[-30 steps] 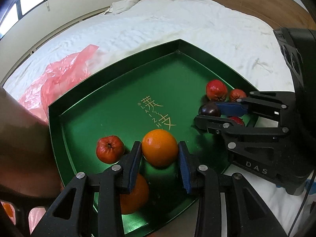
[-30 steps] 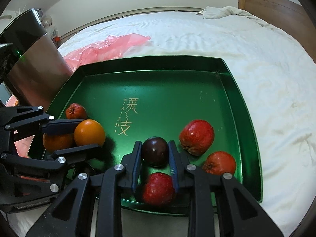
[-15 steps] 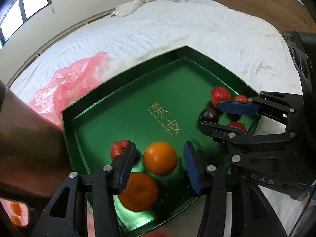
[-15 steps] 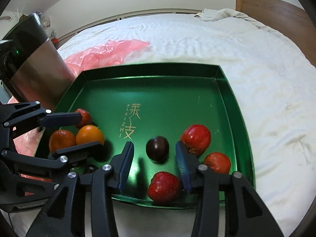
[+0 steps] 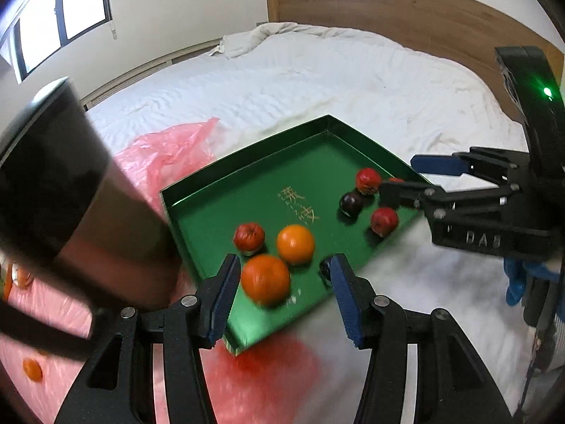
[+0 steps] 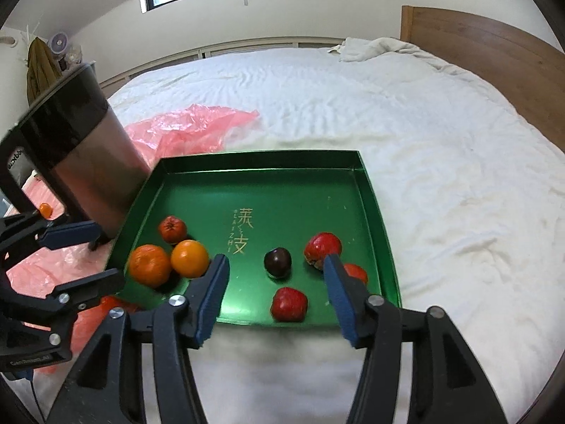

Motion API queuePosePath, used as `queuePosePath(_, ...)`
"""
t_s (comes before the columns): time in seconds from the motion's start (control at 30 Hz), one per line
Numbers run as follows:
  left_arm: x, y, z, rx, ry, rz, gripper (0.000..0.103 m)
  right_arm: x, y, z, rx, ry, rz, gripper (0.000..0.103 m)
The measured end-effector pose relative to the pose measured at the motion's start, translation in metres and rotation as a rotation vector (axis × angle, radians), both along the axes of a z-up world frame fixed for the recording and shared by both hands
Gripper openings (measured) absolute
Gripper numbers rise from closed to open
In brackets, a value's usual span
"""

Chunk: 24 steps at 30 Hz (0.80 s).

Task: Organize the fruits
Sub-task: 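Move both open tools back away from the tray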

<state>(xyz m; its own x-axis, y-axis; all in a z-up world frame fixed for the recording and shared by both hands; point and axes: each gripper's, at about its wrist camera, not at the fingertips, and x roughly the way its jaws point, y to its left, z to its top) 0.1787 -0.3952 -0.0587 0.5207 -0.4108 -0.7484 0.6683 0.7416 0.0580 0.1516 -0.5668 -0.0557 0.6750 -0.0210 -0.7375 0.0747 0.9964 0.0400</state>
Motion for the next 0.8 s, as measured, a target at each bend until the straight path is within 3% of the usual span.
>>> queuePosePath(0.13,-0.021,0.019,0.006,-0.021,0.004,0.015,0.047,-0.020,0.011,0.012,0.018,-0.016,-0.002,0.103)
queuePosePath(0.33,-0.052,0.055,0.018,-0.051,-0.001,0.054,0.047,-0.052,0.044,0.029,0.025,-0.040,0.033,0.103)
queuePosePath(0.5,-0.073,0.079,0.027,-0.028,-0.007,0.074,0.047,-0.072,0.074,0.038,0.014,-0.056,0.075,0.103)
queuePosePath(0.8,-0.098,0.131,0.034,-0.038,-0.021,0.173,0.060,-0.103,0.110,0.034,0.015,-0.034,0.092,0.103)
